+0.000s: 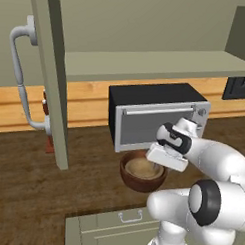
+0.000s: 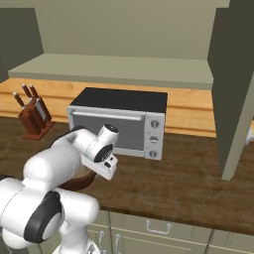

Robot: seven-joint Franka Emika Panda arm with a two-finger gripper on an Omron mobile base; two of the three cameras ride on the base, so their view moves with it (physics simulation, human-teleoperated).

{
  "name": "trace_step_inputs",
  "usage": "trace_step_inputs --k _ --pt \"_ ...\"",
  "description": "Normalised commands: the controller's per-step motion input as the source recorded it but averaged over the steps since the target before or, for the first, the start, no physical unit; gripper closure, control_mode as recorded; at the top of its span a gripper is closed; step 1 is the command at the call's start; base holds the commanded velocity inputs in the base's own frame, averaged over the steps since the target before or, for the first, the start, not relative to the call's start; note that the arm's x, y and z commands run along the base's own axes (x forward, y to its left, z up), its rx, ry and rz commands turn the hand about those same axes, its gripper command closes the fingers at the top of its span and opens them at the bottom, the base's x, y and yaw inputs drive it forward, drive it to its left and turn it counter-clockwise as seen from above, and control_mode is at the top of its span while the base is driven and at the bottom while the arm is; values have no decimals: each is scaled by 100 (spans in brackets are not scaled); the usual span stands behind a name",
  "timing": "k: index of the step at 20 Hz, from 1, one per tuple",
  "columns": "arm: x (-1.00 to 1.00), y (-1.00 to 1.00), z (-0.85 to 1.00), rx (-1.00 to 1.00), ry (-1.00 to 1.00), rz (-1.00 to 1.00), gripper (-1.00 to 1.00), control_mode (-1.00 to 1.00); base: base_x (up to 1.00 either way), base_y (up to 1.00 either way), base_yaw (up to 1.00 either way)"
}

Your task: Pick up the bowls on the counter and stack them on top of one another in the open cabinet. Place the smaller bowl on top of the larger bowl.

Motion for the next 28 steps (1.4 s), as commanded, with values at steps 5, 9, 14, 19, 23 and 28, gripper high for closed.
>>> trace_step_inputs --k 5,9,14,19,23,28 --pt "-64 0 33 2 -6 0 100 -100 0 0 0" --pt "-74 0 91 0 -17 -1 100 -100 0 0 0" --pt "-58 0 99 0 -14 -10 100 -100 0 0 0" --pt "-45 0 90 -2 -7 -20 100 -100 0 0 0" --pt "-23 0 67 -5 -7 -30 100 -100 0 0 0" --pt "-22 0 72 -2 -11 -34 100 -100 0 0 0"
